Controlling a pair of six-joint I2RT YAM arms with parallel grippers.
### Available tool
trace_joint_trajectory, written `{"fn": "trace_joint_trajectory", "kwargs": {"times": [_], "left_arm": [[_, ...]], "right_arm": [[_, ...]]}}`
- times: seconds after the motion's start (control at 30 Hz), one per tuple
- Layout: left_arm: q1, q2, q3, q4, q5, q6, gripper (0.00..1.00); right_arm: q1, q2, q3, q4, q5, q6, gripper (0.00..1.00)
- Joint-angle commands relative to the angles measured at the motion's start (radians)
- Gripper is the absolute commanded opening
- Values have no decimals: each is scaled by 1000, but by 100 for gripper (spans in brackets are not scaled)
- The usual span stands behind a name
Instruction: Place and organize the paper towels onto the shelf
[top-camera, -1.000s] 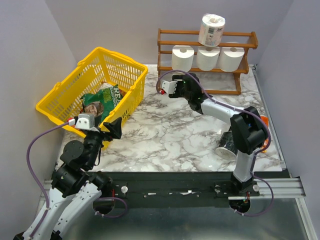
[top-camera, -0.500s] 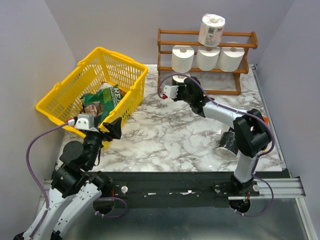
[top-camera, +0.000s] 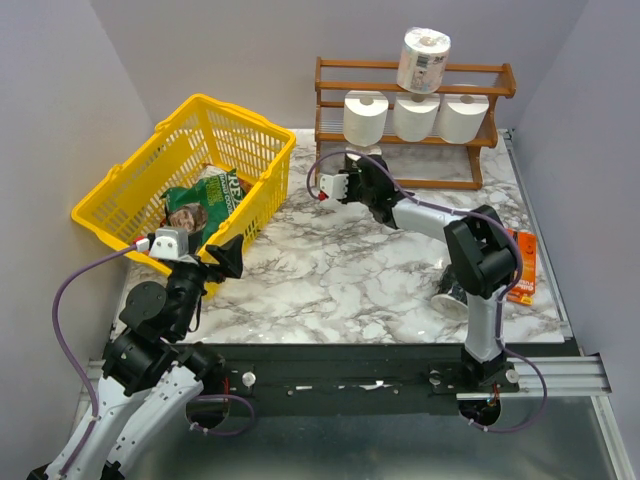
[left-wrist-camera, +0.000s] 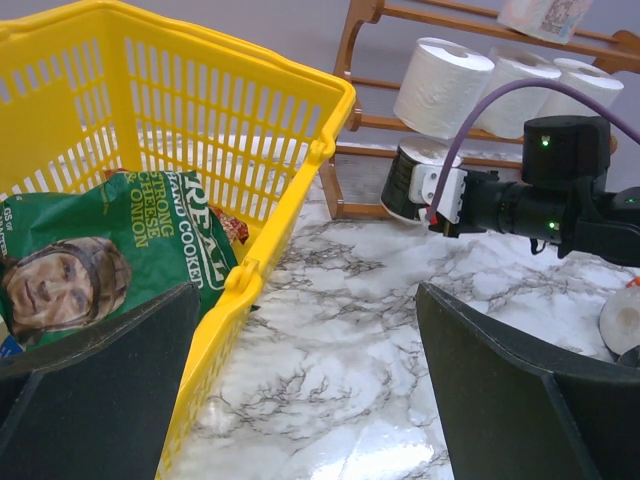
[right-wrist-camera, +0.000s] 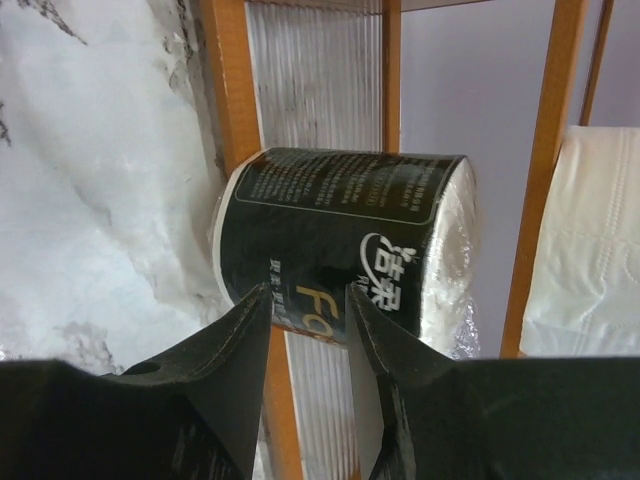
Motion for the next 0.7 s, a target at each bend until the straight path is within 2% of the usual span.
{"fn": "trace_joint_trajectory", "kwargs": {"times": [0.0,0.4,0.6,0.67], "left_arm": [[5,9,-4,18,-19,6,99],[7,15,-4,18,-21,6,99],[5,16,-3,17,-15,4,99],[7,15,-3,20,-12,7,99]], "right_arm": [[-5,53,63,0,23,-15,45],[-9,139,158,3,58,-14,47],[5,38,91,19,46,-9,50],[9,-31,57,36,66,46,50]]}}
